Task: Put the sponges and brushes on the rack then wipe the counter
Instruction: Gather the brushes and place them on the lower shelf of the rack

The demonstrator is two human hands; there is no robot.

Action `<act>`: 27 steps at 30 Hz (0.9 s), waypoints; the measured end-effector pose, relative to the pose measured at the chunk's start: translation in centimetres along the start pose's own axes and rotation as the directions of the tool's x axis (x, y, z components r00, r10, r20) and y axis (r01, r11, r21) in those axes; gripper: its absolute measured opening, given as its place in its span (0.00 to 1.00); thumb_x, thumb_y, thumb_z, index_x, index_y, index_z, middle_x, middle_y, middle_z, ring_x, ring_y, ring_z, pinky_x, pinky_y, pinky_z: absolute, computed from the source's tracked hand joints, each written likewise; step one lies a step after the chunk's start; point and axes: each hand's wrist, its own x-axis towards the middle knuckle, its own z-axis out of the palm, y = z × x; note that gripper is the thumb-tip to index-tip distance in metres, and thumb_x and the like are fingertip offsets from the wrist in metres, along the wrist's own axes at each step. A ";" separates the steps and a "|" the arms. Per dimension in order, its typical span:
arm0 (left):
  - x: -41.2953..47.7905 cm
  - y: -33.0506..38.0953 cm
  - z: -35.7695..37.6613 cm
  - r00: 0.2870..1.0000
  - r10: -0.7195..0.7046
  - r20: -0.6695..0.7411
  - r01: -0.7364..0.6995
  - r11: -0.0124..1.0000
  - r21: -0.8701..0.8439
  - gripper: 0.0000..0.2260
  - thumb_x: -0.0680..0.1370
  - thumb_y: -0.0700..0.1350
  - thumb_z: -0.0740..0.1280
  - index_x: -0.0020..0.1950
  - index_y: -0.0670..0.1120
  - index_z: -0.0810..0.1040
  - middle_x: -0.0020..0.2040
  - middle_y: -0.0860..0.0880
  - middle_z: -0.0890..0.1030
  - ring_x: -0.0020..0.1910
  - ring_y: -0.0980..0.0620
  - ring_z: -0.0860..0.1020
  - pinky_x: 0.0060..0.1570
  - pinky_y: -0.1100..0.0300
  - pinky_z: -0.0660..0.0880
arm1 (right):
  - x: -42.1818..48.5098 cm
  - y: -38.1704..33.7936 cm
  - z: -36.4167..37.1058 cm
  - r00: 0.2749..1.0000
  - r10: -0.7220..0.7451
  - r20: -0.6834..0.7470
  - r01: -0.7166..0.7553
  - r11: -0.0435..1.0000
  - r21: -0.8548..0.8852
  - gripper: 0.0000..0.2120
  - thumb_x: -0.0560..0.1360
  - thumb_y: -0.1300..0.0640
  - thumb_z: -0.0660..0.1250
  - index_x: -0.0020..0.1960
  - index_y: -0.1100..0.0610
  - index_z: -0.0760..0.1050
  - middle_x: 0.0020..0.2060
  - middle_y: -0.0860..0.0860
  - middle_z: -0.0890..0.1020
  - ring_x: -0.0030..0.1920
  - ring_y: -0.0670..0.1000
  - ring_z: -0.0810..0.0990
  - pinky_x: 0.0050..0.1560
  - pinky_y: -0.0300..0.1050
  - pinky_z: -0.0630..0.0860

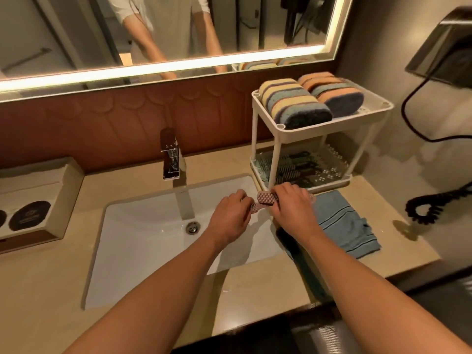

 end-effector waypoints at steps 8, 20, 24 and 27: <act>4.6 6.1 1.7 0.999 0.043 -0.030 -0.046 0.992 -0.114 0.10 0.83 0.48 0.63 0.56 0.44 0.79 0.53 0.45 0.76 0.47 0.47 0.76 0.45 0.54 0.74 | -0.3 6.5 -2.0 0.991 0.124 -0.043 -0.126 0.991 -0.046 0.12 0.75 0.58 0.68 0.59 0.54 0.76 0.51 0.52 0.79 0.53 0.56 0.76 0.55 0.53 0.70; 11.6 8.4 5.8 0.993 -0.116 -0.032 0.108 0.975 -0.196 0.06 0.80 0.43 0.67 0.56 0.47 0.78 0.55 0.46 0.78 0.50 0.48 0.76 0.52 0.52 0.78 | 2.4 11.7 -1.4 0.990 0.139 0.008 -0.139 0.988 -0.061 0.14 0.74 0.60 0.69 0.60 0.55 0.76 0.54 0.53 0.79 0.56 0.57 0.76 0.60 0.54 0.69; 13.4 8.6 7.2 0.987 -0.162 0.009 0.161 0.973 -0.167 0.09 0.79 0.41 0.70 0.58 0.47 0.78 0.55 0.45 0.80 0.50 0.46 0.79 0.53 0.51 0.80 | 3.5 13.2 -0.7 0.992 0.129 0.012 -0.128 0.990 -0.062 0.15 0.74 0.60 0.70 0.61 0.55 0.76 0.54 0.53 0.79 0.57 0.56 0.76 0.61 0.53 0.69; 14.7 8.5 8.1 0.981 -0.184 0.061 0.192 0.962 -0.196 0.08 0.79 0.39 0.68 0.57 0.48 0.79 0.53 0.46 0.82 0.49 0.46 0.81 0.52 0.51 0.81 | 4.3 14.5 -0.1 0.992 0.122 0.015 -0.121 0.991 -0.049 0.15 0.74 0.60 0.70 0.61 0.53 0.77 0.54 0.51 0.79 0.58 0.55 0.76 0.63 0.52 0.67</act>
